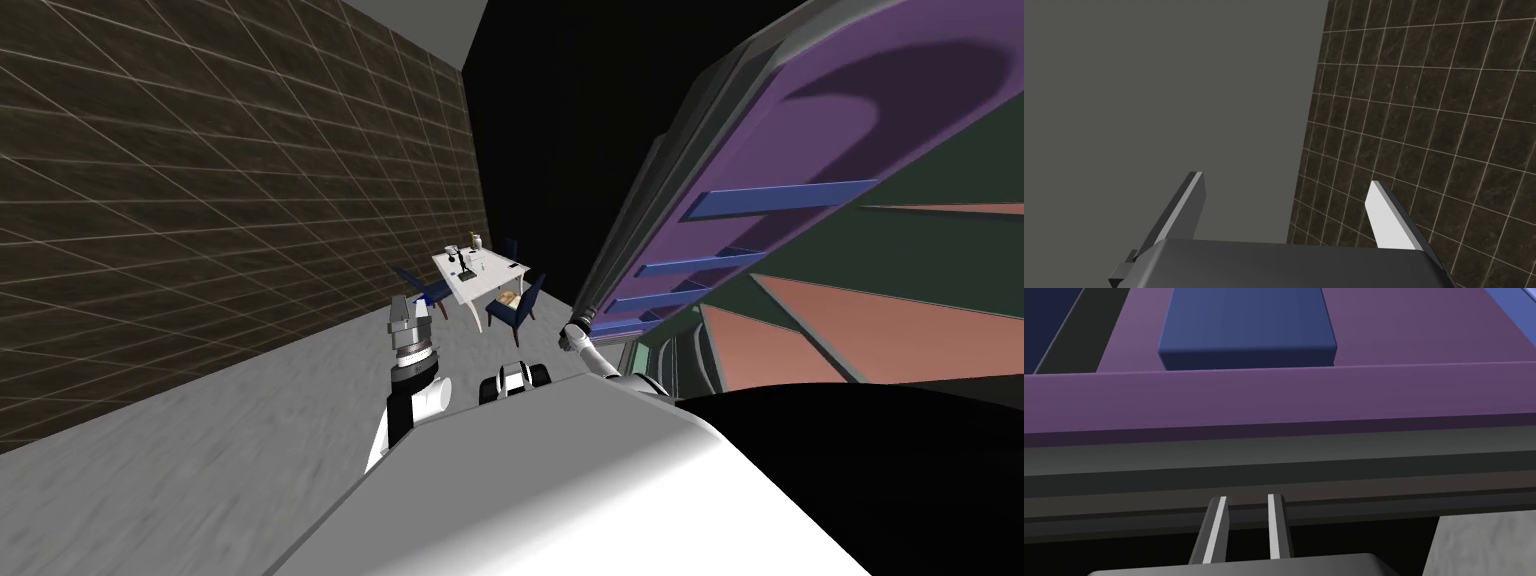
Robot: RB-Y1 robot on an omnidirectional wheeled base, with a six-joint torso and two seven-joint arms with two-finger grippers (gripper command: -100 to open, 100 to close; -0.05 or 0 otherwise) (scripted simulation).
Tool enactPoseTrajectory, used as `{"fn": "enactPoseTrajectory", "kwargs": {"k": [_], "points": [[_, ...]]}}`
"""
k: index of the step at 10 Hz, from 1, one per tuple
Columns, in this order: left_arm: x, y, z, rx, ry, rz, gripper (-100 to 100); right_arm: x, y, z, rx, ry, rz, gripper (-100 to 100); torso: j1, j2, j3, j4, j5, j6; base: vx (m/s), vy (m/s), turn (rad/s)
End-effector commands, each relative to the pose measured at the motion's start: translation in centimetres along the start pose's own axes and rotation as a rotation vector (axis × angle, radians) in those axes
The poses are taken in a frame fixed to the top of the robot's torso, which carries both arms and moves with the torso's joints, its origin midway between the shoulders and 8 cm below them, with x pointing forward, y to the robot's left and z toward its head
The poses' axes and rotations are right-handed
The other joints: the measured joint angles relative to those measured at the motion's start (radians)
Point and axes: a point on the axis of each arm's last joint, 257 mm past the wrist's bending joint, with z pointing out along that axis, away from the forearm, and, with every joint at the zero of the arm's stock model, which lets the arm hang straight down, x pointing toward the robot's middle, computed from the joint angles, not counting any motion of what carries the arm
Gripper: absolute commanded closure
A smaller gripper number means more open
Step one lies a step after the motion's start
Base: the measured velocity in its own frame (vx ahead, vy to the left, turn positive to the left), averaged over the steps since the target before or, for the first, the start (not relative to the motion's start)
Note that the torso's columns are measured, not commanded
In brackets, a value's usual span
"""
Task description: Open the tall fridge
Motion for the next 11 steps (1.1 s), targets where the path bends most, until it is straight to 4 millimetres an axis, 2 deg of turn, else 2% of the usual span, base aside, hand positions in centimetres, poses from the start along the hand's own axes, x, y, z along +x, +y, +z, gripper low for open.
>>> {"fn": "enactPoseTrajectory", "kwargs": {"k": [1,11], "points": [[0.0,0.0,0.0,0.000,0.000,0.000,0,1.8,-0.8,0.7,0.018,0.075,-0.004,-100,0.000,-0.004,-0.003,-0.001,0.000,0.000,0.119,-0.050,0.059],[0.0,0.0,0.0,0.000,0.000,0.000,0,7.8,-2.4,1.6,0.036,0.347,-0.012,-100,0.003,-0.001,-0.001,-0.001,0.001,0.000,0.102,-0.030,0.067]]}}
